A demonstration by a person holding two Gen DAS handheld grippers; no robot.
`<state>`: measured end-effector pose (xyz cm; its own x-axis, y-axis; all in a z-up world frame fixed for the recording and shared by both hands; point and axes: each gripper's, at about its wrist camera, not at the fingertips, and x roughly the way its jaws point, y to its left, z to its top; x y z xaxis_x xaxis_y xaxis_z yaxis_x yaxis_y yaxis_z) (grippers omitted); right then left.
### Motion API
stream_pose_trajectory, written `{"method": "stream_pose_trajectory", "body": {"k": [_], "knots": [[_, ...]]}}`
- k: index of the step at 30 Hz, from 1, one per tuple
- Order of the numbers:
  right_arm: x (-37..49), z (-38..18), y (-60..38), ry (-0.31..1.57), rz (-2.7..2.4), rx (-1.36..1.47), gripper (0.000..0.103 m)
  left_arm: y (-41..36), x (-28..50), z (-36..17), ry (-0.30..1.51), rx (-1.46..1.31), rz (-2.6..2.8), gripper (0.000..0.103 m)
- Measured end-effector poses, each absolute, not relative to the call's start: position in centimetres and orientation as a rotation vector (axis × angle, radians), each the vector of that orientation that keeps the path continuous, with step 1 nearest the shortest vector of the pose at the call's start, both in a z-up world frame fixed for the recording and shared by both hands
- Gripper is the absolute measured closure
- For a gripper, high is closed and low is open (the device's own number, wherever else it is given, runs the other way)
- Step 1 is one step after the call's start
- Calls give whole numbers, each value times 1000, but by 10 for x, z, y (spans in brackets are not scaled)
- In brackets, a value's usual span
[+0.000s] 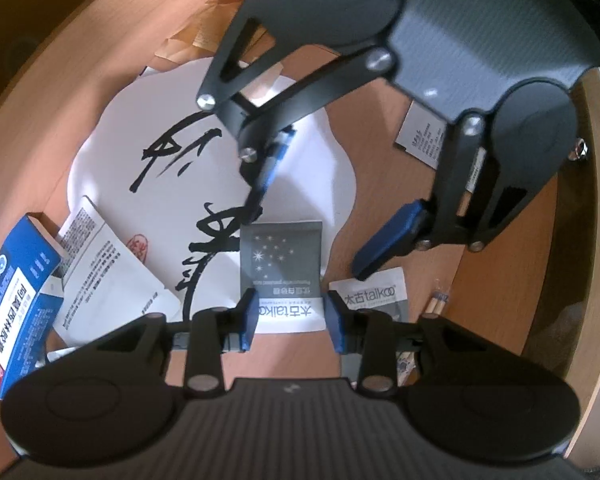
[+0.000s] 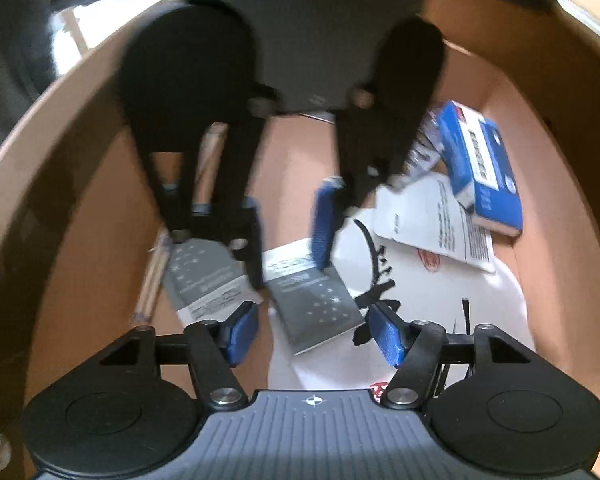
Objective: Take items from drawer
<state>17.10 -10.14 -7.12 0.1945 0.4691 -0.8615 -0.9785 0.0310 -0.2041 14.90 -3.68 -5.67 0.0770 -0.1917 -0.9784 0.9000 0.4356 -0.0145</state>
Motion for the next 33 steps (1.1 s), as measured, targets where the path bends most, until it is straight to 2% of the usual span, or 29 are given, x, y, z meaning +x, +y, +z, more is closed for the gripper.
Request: {"method": "stream_pose_trajectory", "body": {"k": [1,9,13,15,16,17,23,26,28,30,32,33], "knots": [[176,-73,-101,714,1259,-928,41,-37,149,-56,1218,743,-951,70],[194,-74,-106,815,1258,-807,41,-38,150,-55,1229,700,-957,79],[196,-71,-106,836,1262,-804,53,-39,148,-54,1217,697,-957,81],[196,-70,-107,843,1268,-795,59,-40,147,-54,1213,698,-957,87],[195,-70,-107,839,1273,-799,72,-41,147,-54,1214,695,-957,87],[195,-68,-106,833,1276,-805,77,-41,146,-55,1214,695,-956,87],[189,-66,-105,807,1291,-860,88,-45,143,-59,1215,711,-952,87],[184,-64,-105,782,1292,-885,98,-46,142,-57,1188,717,-935,81],[181,-61,-104,770,1289,-898,100,-47,142,-55,1175,716,-929,67],[180,-57,-105,749,1285,-903,102,-44,143,-57,1161,733,-930,65],[180,-50,-106,723,1283,-892,103,-46,150,-60,1134,768,-916,51],[179,-45,-108,710,1283,-887,103,-44,155,-57,1109,786,-908,37]]}}
